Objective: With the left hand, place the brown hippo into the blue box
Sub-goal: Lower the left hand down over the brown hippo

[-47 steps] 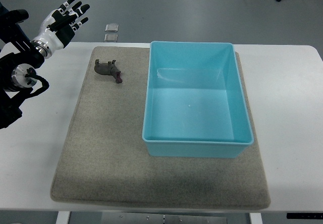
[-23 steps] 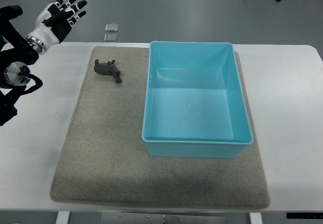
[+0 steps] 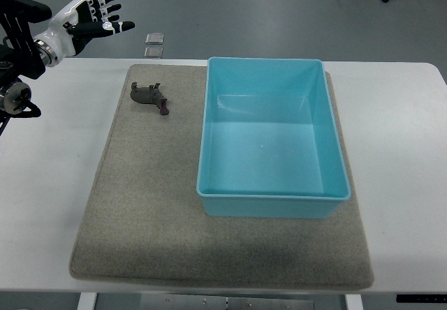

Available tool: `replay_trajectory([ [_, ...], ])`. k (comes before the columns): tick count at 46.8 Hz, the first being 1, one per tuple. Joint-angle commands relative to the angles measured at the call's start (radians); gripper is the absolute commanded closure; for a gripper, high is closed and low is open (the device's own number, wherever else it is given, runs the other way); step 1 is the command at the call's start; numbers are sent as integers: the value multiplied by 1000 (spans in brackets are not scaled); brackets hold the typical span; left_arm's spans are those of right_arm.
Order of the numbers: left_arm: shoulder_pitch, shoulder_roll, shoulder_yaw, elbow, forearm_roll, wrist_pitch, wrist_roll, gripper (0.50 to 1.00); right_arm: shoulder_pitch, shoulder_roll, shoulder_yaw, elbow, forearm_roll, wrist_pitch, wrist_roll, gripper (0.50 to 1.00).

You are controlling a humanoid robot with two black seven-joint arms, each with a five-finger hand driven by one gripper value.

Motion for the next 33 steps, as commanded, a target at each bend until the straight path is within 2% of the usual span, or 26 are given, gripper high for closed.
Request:
replay_trajectory([
  [1,-12,7,2,-6,78,-10,0,512,0,0,0,0,0,0,0,564],
  [10,-23,7,4,-12,405,-16,1,506,0,0,0,0,0,0,0,564],
  [16,-21,9,2,-23,609,36,-3,504,0,0,0,0,0,0,0,564],
  [20,-18,10,2,-29,672,70,-6,504,0,0,0,0,0,0,0,564],
  [33,-15,33,34,-124,802,65,-34,506,0,0,0,0,0,0,0,564],
])
